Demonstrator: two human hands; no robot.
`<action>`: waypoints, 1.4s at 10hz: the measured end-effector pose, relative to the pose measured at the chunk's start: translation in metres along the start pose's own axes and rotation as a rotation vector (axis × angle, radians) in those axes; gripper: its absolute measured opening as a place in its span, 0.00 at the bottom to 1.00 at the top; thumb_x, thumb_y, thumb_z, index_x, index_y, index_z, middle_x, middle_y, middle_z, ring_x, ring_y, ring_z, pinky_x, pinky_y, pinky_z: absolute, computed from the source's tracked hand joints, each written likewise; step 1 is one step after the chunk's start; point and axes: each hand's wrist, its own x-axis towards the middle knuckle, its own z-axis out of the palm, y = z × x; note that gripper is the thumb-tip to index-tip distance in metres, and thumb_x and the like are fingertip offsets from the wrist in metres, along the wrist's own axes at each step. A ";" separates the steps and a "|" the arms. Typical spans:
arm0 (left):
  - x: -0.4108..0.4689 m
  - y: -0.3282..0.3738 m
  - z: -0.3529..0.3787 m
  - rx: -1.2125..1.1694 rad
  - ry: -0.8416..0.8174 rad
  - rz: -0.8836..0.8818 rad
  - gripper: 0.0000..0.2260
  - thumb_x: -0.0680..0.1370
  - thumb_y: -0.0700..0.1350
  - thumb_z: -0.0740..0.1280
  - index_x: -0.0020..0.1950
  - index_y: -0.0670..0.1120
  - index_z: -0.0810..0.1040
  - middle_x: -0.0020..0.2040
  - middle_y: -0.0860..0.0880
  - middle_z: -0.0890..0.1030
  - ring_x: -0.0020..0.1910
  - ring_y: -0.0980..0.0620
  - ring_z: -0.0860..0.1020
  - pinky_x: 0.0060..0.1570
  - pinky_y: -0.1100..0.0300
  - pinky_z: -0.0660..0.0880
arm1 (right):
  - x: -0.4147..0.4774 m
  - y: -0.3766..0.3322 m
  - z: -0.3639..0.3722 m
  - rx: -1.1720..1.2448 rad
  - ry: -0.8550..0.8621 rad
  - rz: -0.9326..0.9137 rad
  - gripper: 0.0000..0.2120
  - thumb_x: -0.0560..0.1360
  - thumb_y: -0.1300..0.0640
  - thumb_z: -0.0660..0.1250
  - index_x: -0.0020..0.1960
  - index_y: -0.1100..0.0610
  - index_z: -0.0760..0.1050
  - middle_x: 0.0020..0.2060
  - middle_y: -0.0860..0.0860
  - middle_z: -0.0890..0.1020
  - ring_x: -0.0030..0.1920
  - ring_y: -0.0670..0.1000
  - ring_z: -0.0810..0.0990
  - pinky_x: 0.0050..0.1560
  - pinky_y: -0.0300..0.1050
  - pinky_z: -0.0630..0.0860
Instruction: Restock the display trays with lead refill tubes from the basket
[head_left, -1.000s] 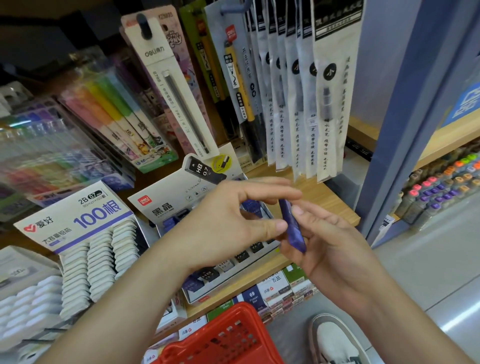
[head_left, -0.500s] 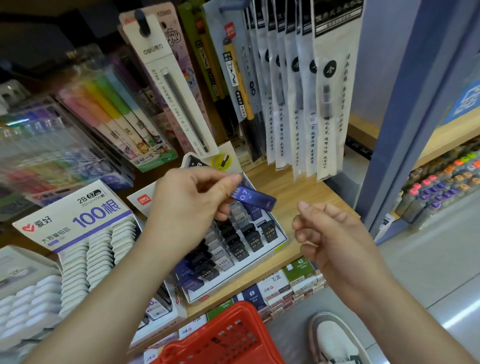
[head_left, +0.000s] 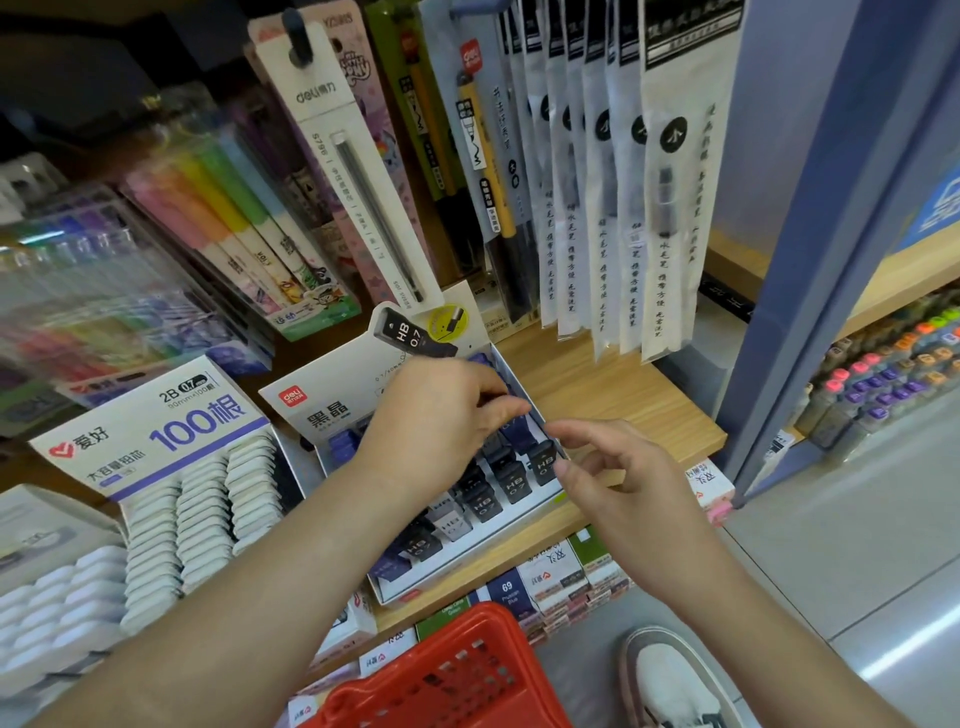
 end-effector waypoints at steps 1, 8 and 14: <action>0.003 0.000 0.001 0.021 -0.005 0.042 0.14 0.75 0.57 0.67 0.46 0.49 0.85 0.36 0.49 0.81 0.36 0.51 0.77 0.39 0.55 0.74 | 0.000 0.003 0.002 -0.004 0.001 -0.011 0.16 0.77 0.59 0.70 0.51 0.36 0.77 0.44 0.40 0.77 0.44 0.39 0.76 0.42 0.28 0.71; 0.003 -0.002 0.005 -0.106 0.022 0.006 0.06 0.73 0.51 0.72 0.41 0.50 0.83 0.35 0.52 0.80 0.36 0.54 0.77 0.37 0.61 0.73 | 0.003 0.010 0.006 0.102 0.109 -0.152 0.10 0.75 0.55 0.71 0.55 0.45 0.82 0.47 0.39 0.80 0.47 0.43 0.80 0.43 0.32 0.75; -0.065 -0.012 0.002 -0.214 0.363 -0.152 0.08 0.76 0.42 0.68 0.51 0.52 0.84 0.43 0.65 0.77 0.49 0.67 0.73 0.47 0.80 0.64 | 0.005 0.009 0.016 0.329 0.138 0.096 0.07 0.76 0.53 0.71 0.54 0.48 0.82 0.49 0.44 0.84 0.51 0.42 0.81 0.50 0.32 0.75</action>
